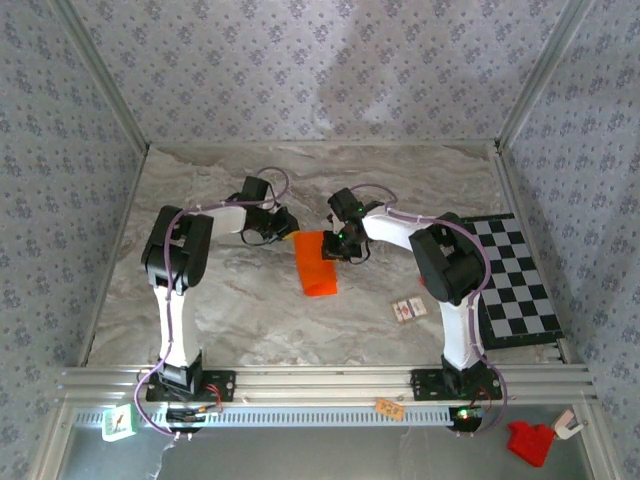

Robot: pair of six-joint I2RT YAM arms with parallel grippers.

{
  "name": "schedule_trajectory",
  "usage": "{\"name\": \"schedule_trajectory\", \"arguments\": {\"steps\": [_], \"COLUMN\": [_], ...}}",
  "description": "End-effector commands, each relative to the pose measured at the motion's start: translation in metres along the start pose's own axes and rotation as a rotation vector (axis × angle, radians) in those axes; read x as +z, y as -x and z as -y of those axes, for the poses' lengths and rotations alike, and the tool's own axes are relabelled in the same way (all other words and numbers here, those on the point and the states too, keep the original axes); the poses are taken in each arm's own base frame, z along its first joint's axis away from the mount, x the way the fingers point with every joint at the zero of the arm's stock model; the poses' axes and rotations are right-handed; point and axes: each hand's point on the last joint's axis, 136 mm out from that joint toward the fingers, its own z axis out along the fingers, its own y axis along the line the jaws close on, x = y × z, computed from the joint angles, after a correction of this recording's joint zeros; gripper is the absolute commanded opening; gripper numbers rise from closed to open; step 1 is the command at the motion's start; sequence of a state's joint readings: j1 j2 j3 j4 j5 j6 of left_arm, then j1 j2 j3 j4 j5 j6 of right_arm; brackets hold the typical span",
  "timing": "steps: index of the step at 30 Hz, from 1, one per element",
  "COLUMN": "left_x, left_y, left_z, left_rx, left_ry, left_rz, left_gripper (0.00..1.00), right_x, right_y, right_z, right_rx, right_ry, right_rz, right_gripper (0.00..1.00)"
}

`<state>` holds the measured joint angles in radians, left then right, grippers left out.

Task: Fold a paper plane with a square sheet of paper (pick it up from the middle)
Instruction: First fold the square sheet of paper in half at the center of the table.

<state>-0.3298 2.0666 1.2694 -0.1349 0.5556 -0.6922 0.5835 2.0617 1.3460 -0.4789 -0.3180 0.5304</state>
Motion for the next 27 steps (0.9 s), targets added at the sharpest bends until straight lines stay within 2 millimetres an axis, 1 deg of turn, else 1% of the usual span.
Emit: {"name": "schedule_trajectory", "arguments": {"steps": [1, 2, 4, 6, 8, 10, 13, 17, 20, 23, 27], "left_x": [-0.013, -0.018, -0.026, -0.034, -0.042, -0.049, -0.054, -0.047, -0.041, -0.037, -0.03], "left_y": [0.022, 0.027, 0.031, 0.03, 0.023, 0.01, -0.019, -0.062, -0.085, -0.099, -0.114], "left_z": [-0.034, -0.036, -0.032, -0.018, 0.001, 0.017, 0.03, 0.041, 0.043, 0.051, 0.056], "left_rx": [0.001, -0.001, 0.009, 0.016, 0.012, 0.016, 0.013, 0.007, -0.014, -0.025, -0.029], "left_ry": [0.126, 0.133, 0.125, 0.088, 0.026, -0.015, -0.037, -0.078, -0.11, -0.147, -0.152], "left_rz": [0.056, 0.065, 0.075, 0.073, 0.067, 0.056, 0.027, -0.03, -0.073, -0.095, -0.117], "left_gripper": [0.15, 0.15, 0.15, 0.15, 0.16, 0.17, 0.17, 0.18, 0.18, 0.18, 0.18], "right_x": [0.039, 0.039, 0.04, 0.04, 0.04, 0.041, 0.042, 0.044, 0.045, 0.048, 0.05], "right_y": [-0.063, -0.063, -0.063, -0.063, -0.062, -0.063, -0.064, -0.066, -0.068, -0.062, -0.063], "right_z": [0.117, 0.118, 0.117, 0.117, 0.116, 0.116, 0.115, 0.116, 0.115, 0.112, 0.112], "right_rx": [0.083, 0.085, 0.086, 0.087, 0.093, 0.098, 0.107, 0.12, 0.13, 0.136, 0.155], "right_ry": [-0.417, -0.417, -0.414, -0.414, -0.407, -0.404, -0.401, -0.401, -0.4, -0.384, -0.378], "right_rz": [-0.186, -0.187, -0.186, -0.184, -0.181, -0.184, -0.19, -0.195, -0.199, -0.176, -0.173], "right_gripper": [0.15, 0.15, 0.15, 0.15, 0.15, 0.15, 0.15, 0.15, 0.15, 0.15, 0.15]}}
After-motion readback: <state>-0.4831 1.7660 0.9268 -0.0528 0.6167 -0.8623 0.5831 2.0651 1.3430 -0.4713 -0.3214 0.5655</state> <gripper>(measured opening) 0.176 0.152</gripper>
